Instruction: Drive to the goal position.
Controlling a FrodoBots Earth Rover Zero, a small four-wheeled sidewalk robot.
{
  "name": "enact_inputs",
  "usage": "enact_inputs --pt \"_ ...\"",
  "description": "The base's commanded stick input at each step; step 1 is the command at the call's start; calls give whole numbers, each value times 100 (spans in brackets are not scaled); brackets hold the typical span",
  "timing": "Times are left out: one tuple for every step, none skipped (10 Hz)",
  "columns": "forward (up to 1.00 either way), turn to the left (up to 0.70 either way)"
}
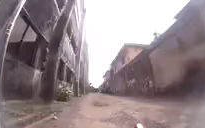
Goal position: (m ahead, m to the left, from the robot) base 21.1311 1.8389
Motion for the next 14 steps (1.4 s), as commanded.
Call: enact_inputs --pt "85 2" --pt "84 0" --pt "84 4" --pt "84 3" --pt "85 1" --pt "84 4" --pt "84 6" --pt "85 6" --pt "84 6" --pt "85 -24" --pt "85 -30" --pt "84 -25" --pt "84 -24" --pt "84 -8"
